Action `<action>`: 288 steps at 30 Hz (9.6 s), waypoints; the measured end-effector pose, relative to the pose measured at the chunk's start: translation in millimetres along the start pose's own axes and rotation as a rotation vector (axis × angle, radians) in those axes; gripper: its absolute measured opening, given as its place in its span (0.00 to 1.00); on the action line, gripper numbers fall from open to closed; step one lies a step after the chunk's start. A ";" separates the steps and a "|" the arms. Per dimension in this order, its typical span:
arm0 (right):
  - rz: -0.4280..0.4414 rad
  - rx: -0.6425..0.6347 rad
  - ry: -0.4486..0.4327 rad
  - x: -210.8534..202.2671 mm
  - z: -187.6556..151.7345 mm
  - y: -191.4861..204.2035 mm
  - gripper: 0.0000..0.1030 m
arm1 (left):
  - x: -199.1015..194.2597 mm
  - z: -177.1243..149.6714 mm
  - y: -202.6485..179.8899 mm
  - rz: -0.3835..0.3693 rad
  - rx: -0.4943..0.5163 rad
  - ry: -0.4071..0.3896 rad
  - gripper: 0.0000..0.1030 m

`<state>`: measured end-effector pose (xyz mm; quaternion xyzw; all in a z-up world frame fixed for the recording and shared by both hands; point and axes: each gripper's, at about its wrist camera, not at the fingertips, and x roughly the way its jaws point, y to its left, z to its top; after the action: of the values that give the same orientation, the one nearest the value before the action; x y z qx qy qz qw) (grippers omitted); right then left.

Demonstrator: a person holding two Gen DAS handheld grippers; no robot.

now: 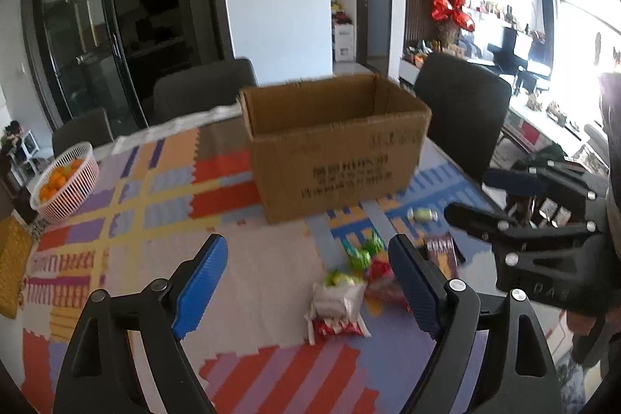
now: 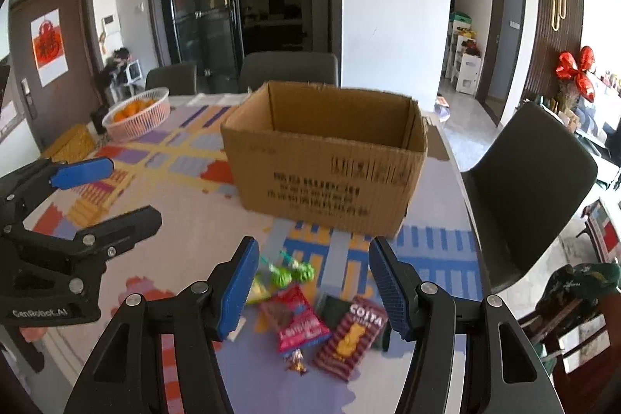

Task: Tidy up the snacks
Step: 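Grasp the pink snack bag with the right tool while the left grasps the white pack, then carry both packs into the box and open both tools, then grasp the gold wrapped candy with the right tool while the left grasps the red wafer, then carry the candy and wafer into the box and open both tools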

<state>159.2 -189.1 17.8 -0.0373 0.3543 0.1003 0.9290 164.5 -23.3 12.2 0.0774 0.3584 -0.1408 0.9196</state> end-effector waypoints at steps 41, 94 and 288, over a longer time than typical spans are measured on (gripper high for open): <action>0.074 -0.120 0.368 112.0 -64.2 13.5 0.58 | 131.3 -59.2 9.5 -0.203 -0.026 0.311 0.75; 0.067 0.040 0.050 18.9 -12.0 -0.8 0.41 | 31.7 6.3 -5.3 -0.128 -0.087 0.004 0.44; 0.075 0.122 -0.122 -5.3 69.4 -19.2 0.19 | 9.6 100.4 -3.3 -0.112 -0.039 -0.156 0.22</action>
<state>204.6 -199.0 73.0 0.0391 0.3036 0.1155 0.9450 234.3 -52.8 78.9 0.0283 0.2921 -0.1906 0.9368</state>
